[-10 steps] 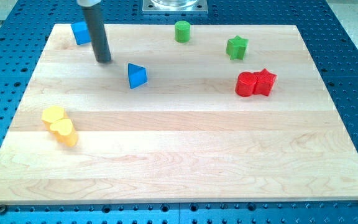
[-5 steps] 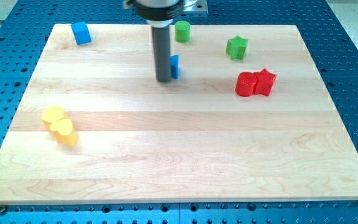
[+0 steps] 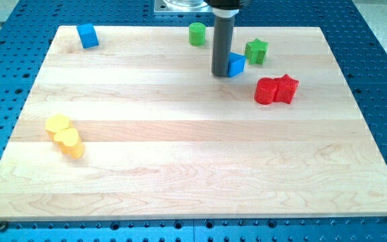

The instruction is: Place the triangle at the top right corner of the board

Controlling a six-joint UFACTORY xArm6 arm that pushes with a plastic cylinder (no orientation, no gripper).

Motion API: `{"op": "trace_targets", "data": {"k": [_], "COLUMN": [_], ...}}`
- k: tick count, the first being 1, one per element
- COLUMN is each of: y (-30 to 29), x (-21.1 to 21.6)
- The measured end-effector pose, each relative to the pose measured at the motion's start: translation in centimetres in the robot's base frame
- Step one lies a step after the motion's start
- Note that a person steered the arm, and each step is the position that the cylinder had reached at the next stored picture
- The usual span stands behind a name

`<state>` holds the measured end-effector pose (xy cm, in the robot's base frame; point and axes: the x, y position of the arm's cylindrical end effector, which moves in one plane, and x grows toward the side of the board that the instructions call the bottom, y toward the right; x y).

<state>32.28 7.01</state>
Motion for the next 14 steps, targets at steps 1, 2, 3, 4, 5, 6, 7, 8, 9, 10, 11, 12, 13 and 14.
{"op": "trace_targets", "data": {"k": [1,2,3,4,5,6,7,8,9,10,11,12,13,14], "y": [1.8,1.6,2.8,7.1,11.8,12.3,13.8,14.3,15.3,16.6,17.1,17.1,17.1,17.1], "x": [-1.2,-1.0,0.7,0.7,0.1,-0.3,-2.9,-2.9,-3.4,-6.1,-7.5,-7.3,-7.3,-7.3]}}
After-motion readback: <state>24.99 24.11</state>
